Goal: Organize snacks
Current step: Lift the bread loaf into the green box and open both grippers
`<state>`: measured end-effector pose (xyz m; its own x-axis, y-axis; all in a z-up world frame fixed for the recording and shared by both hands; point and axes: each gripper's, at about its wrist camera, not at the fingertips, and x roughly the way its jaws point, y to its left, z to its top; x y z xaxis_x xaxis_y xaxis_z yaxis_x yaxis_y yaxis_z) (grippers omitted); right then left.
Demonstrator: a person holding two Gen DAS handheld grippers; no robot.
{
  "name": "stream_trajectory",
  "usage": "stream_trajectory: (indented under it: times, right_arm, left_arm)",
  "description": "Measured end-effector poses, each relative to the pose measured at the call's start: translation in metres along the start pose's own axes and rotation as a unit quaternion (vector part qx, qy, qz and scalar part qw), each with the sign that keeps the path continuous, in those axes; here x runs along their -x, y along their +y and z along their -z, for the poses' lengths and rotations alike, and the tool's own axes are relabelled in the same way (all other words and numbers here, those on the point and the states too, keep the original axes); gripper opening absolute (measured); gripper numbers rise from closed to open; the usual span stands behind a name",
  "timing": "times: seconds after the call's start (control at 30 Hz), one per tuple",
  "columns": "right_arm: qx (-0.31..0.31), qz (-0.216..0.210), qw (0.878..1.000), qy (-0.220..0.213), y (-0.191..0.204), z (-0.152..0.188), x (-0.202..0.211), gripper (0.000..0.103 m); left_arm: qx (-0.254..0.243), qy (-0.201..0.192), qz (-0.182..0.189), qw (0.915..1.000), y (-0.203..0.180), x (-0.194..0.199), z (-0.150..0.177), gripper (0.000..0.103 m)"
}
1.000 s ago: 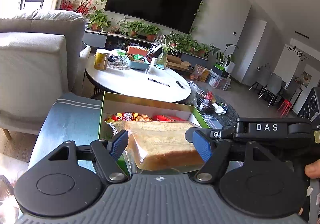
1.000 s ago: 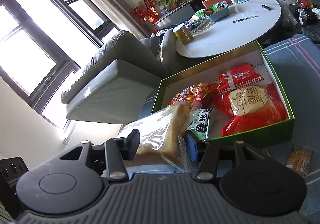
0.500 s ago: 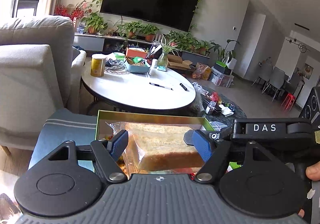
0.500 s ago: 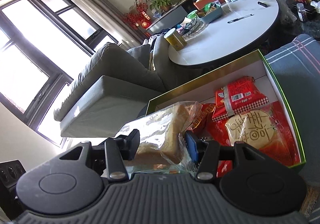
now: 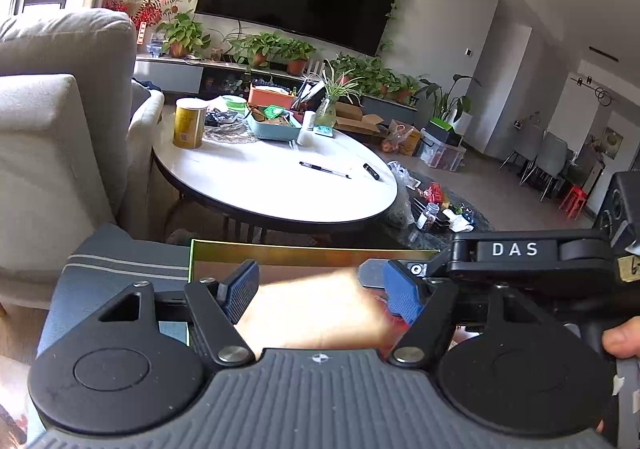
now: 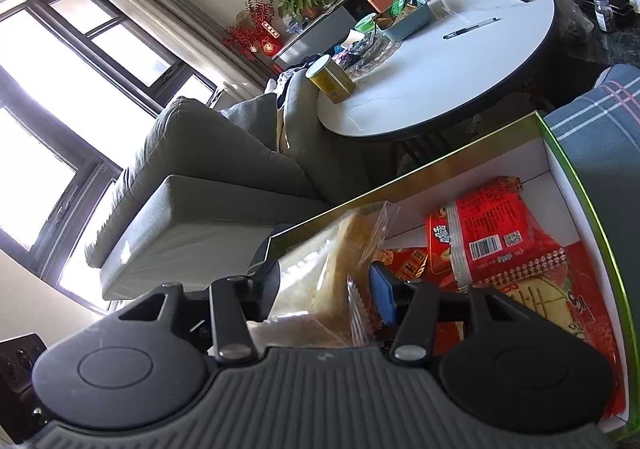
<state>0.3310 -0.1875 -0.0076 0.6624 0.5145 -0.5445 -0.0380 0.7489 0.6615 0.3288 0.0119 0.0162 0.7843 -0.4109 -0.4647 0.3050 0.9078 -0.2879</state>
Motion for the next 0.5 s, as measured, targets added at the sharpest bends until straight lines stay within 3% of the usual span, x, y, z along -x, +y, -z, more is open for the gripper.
stream_trajectory:
  times: [0.2, 0.5]
  right_arm:
    - [0.012, 0.018, 1.0, 0.003, -0.002, 0.003, -0.015, 0.058]
    - [0.039, 0.025, 0.999, -0.009, 0.002, 0.009, 0.012, 0.058]
  left_arm:
    - [-0.005, 0.021, -0.019, 0.9996, 0.009, -0.012, 0.008, 0.066]
    - [-0.017, 0.026, -0.037, 0.9988, 0.005, 0.006, 0.02, 0.066]
